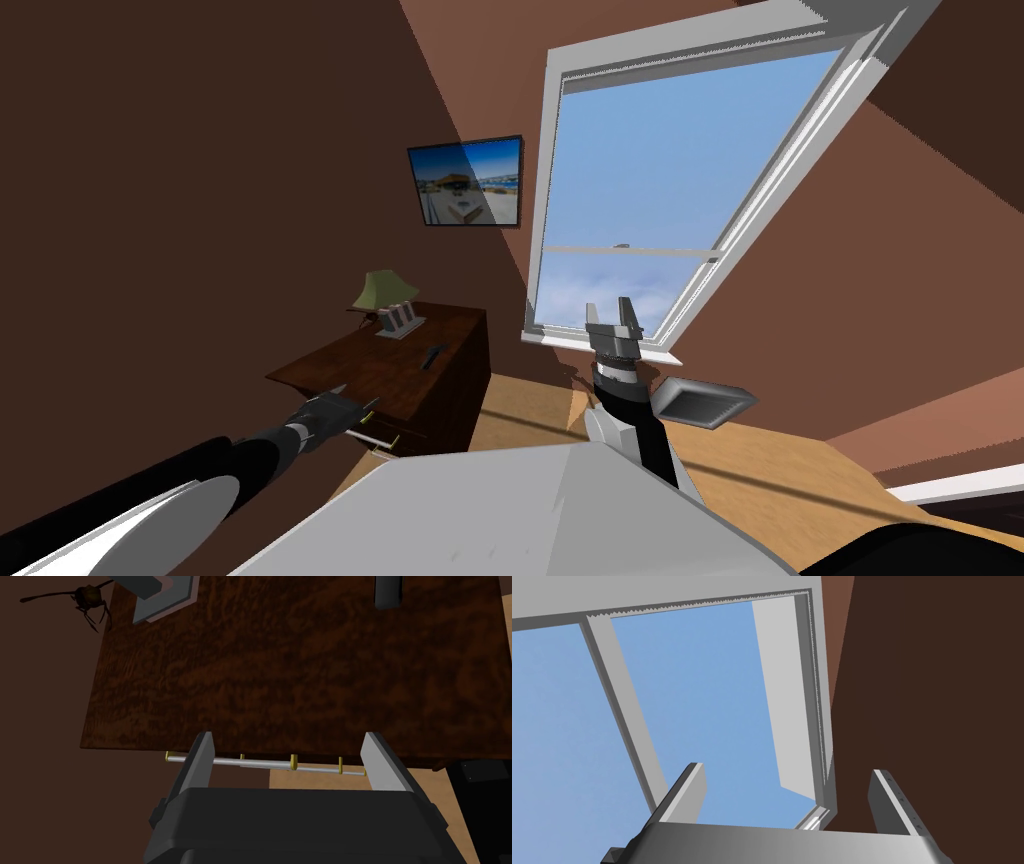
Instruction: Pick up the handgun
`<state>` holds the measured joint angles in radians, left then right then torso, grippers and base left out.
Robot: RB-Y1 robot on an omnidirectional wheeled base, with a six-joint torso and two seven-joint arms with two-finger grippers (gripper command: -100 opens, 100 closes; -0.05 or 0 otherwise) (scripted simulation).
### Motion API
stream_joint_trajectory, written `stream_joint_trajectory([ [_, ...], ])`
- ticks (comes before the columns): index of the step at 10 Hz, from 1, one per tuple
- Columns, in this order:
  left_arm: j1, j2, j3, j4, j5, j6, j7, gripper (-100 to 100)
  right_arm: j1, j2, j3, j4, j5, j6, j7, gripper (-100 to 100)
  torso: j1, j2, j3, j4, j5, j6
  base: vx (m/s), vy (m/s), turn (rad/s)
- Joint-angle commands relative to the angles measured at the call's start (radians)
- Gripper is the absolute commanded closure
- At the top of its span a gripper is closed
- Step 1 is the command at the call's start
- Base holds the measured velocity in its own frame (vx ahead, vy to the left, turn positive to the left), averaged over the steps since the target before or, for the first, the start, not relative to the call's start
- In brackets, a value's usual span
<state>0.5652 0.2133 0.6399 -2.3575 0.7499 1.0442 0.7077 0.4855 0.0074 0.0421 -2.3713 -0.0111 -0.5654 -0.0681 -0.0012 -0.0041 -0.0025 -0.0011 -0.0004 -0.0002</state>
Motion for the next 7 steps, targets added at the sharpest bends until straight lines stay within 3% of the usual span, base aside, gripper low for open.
stream_joint_trajectory([
  [1,-0.006,0.004,0.003,-0.001,0.017,0.050,0.032,-100,0.000,0.000,0.000,0.000,0.000,0.000,0.000,0,0.000,0.000,0.000,0.000,0.000,0.000,0.096,-0.025,-0.048],
  [7,-0.009,0.018,0.016,0.002,0.063,0.197,0.085,-100,0.000,0.000,0.000,0.000,0.000,0.000,0.000,0,0.001,-0.001,-0.001,0.000,0.000,0.000,0.099,-0.012,-0.022],
])
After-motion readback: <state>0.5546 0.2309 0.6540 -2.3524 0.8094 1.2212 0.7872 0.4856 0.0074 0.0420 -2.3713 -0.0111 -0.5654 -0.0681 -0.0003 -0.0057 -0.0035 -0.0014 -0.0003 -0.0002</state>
